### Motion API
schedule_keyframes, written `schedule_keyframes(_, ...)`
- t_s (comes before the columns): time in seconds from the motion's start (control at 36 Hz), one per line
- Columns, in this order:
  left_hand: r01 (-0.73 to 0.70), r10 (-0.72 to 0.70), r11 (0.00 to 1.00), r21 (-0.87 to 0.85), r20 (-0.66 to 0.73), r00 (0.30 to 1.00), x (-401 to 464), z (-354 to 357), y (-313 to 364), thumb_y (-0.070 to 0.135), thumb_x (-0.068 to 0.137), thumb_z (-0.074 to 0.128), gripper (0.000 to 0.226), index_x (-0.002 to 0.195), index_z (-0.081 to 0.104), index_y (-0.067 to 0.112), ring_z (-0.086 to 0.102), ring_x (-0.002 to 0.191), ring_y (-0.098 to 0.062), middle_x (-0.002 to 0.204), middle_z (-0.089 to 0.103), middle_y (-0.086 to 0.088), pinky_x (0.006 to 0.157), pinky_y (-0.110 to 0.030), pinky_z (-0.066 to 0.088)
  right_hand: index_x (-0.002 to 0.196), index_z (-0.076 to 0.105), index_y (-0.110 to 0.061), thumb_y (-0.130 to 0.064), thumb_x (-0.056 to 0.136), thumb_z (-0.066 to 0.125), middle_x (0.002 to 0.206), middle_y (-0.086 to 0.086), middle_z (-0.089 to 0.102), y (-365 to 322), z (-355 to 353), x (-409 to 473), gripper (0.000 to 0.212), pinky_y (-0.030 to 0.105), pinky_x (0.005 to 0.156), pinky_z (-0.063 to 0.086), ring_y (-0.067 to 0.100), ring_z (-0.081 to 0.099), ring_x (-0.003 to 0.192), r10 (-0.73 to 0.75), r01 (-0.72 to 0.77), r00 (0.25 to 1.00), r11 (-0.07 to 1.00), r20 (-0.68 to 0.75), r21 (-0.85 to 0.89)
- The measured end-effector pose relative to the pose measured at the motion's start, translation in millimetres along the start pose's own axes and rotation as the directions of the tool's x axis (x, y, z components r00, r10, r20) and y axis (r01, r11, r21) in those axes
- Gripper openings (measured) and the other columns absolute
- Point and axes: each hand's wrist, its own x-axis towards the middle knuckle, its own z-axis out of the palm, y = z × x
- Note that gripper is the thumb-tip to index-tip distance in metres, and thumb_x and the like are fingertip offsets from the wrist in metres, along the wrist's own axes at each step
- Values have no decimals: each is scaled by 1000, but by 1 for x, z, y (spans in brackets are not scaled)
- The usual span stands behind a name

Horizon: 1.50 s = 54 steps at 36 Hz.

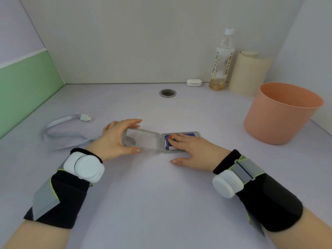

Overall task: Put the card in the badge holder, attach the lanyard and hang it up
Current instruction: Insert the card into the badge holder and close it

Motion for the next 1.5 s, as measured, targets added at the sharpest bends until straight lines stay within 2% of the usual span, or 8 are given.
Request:
schedule_keyframes(0.33, -63, 61, 996, -59, -31, 998, 1, 0, -6, 64, 49, 60, 70, 110, 27, 72, 39, 117, -6, 118, 44, 21, 110, -32, 27, 145, 18, -21, -48, 90, 44, 157, -4, 8, 0, 0, 0, 67, 26, 117, 6, 9, 6, 144, 0, 2, 999, 998, -34, 61)
schedule_keyframes(0.5, -83, 78, 990, -115, -45, 996, 1, -1, -3, 60, 49, 65, 74, 110, 26, 74, 40, 115, 12, 118, 35, 34, 93, -7, 29, 144, 23, -21, -45, 91, 43, 156, 0, 18, 5, -7, 1, 62, 32, 118, 12, 13, 13, 144, 60, -31, 985, 984, -161, 178)
schedule_keyframes(0.61, -108, 96, 983, -147, -86, 992, 2, -3, 0, 58, 47, 67, 77, 111, 27, 74, 41, 112, 15, 119, 32, 33, 88, 4, 30, 142, 31, -18, -43, 93, 38, 152, 0, 28, 17, -12, 1, 56, 25, 114, 20, 15, 26, 139, 230, -113, 948, 888, -218, 445)
schedule_keyframes(0.81, -152, 115, 957, -248, -155, 981, 6, -2, 0, 44, 50, 84, 87, 112, 30, 71, 44, 118, 2, 123, 29, 30, 89, 5, 30, 94, 58, -5, -42, 96, 31, 100, 9, 65, 35, -10, 4, 46, 26, 72, 39, 18, 54, 89, 370, -138, 895, 761, -249, 634)
schedule_keyframes(0.97, -168, 86, 902, -397, -217, 972, 9, -2, 11, 29, 51, 79, 89, 125, 32, 47, 41, 116, 19, 127, 32, 21, 100, -3, 31, 109, 57, 3, -41, 96, 32, 113, 17, 64, 36, -8, 6, 52, 31, 86, 42, 26, 58, 104, 360, -151, 902, 780, -239, 608)
schedule_keyframes(1.08, -197, 95, 858, -474, -229, 969, 14, 0, 23, 23, 53, 77, 92, 131, 30, 31, 40, 127, 7, 141, 32, 7, 104, -9, 31, 115, 55, 4, -41, 96, 32, 118, 16, 63, 37, -9, 7, 54, 35, 99, 39, 27, 55, 114, 373, -141, 897, 751, -239, 645)
schedule_keyframes(1.33, -195, 106, 816, -545, -191, 976, 39, 14, 50, 34, 51, 85, 96, 126, 26, 47, 46, 124, 0, 137, 40, 6, 104, -13, 35, 113, 59, -2, -44, 95, 32, 120, 14, 63, 44, -7, 9, 54, 38, 107, 36, 27, 55, 117, 384, -121, 898, 683, -213, 721)
schedule_keyframes(1.5, -154, 111, 833, -531, -113, 987, 54, 37, 62, 10, 67, 76, 92, 132, 18, 40, 52, 114, 6, 126, 51, 1, 98, -7, 36, 122, 57, -9, -41, 96, 34, 122, 9, 63, 49, -7, 11, 47, 37, 112, 31, 19, 54, 119, 399, -100, 896, 609, -195, 787)
